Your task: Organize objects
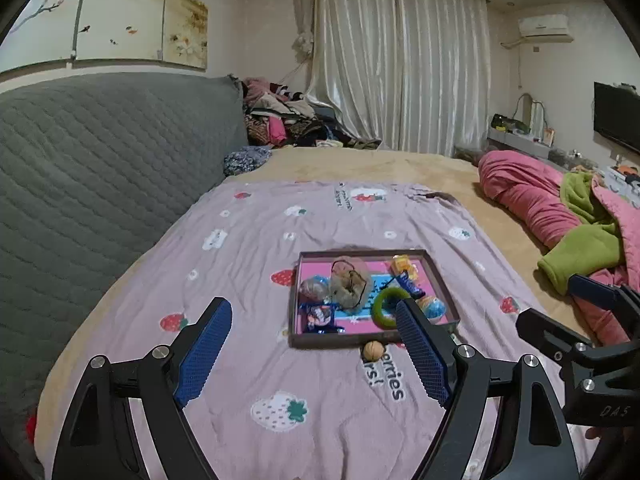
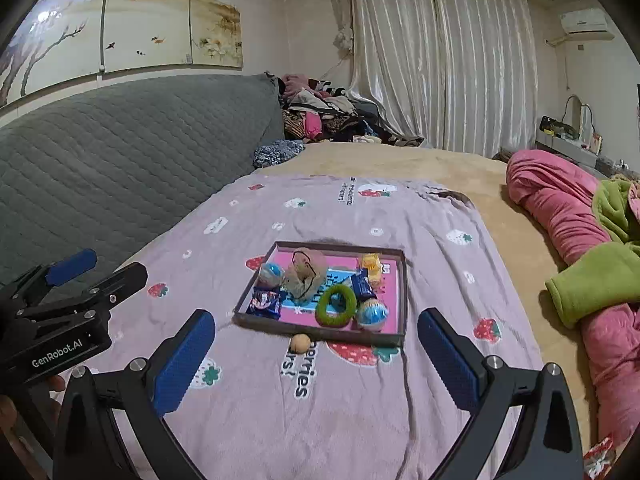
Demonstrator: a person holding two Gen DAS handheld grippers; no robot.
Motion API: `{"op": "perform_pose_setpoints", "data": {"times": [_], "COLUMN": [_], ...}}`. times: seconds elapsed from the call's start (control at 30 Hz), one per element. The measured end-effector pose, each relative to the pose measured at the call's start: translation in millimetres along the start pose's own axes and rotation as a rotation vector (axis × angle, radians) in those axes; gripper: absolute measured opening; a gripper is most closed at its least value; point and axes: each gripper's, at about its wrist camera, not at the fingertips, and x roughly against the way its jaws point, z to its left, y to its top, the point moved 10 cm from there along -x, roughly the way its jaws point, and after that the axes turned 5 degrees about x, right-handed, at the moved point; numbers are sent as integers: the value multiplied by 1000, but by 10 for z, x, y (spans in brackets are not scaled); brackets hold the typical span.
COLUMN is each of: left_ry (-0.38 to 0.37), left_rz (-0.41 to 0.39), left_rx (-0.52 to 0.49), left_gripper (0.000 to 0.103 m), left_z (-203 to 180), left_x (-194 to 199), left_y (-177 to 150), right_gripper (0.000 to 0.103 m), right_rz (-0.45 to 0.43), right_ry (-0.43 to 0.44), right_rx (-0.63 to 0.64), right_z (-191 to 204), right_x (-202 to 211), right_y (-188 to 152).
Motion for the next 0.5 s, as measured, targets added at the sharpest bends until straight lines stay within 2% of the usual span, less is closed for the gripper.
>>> {"op": "perform_pose_setpoints", "data": {"times": [0.5], "left_ry": [8], "left_rz": [23], "left_rx": [-5], "left_gripper": [85], "left_z": [64], "left_x": [68], "left_y": [-411], "right_gripper": [102], "right_rz": [26], "right_ry": [-5], "right_rx": [4], "right_z": [39], "right_x": [93], "right_y": [-340]}}
